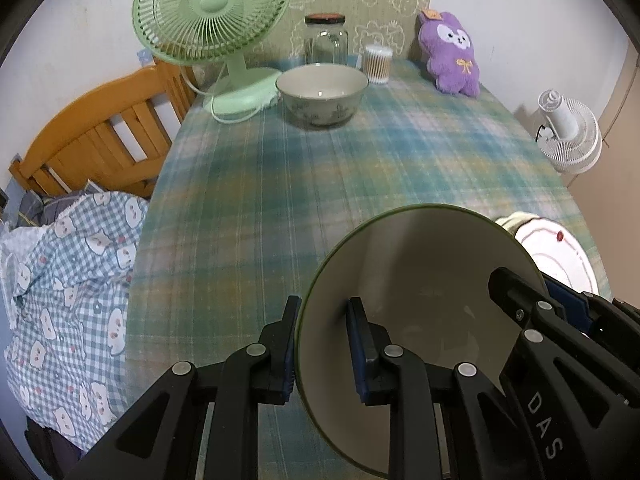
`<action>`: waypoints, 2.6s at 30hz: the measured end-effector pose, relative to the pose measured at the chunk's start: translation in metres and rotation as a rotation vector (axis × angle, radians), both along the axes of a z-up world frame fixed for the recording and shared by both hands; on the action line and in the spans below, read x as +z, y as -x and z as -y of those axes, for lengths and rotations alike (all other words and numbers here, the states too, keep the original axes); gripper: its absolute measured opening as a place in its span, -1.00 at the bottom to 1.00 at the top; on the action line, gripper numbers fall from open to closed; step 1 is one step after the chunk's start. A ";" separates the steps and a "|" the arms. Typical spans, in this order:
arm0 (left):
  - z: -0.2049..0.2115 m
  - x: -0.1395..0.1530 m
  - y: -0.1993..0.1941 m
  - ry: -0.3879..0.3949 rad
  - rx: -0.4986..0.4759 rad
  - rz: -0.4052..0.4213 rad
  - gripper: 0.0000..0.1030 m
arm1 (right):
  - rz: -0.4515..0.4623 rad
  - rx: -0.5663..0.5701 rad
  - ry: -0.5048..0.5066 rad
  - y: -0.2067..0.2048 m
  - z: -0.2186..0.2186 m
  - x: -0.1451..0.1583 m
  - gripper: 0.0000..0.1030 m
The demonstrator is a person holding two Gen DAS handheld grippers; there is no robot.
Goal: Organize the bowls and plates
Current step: 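Carry the second beige bowl with both grippers and lower it near the plate stack, then open both grippers to release the second bowl, then move both grippers to the beige bowl beside the green fan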
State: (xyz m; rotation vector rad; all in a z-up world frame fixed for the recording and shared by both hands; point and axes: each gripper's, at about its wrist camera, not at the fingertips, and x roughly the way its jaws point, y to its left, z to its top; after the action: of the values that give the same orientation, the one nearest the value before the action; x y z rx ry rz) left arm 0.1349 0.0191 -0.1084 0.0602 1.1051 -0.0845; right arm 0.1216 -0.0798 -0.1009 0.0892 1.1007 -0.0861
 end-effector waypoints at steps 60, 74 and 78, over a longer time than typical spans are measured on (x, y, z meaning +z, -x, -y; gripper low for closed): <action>-0.014 0.093 -0.028 0.048 0.003 0.181 0.69 | 0.202 0.073 -0.003 -0.026 -0.001 0.098 0.51; 0.007 0.099 -0.099 -0.022 0.097 0.206 0.69 | 0.235 0.225 -0.018 -0.115 0.009 0.104 0.55; 0.012 0.094 -0.126 -0.012 0.133 0.209 0.69 | 0.235 0.258 -0.051 -0.148 0.015 0.099 0.56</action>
State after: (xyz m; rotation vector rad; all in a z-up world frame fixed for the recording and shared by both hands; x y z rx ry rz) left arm 0.2613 0.0070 -0.0143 0.0062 0.8984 0.0473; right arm 0.2692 -0.0953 -0.0020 0.0018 0.8714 0.1796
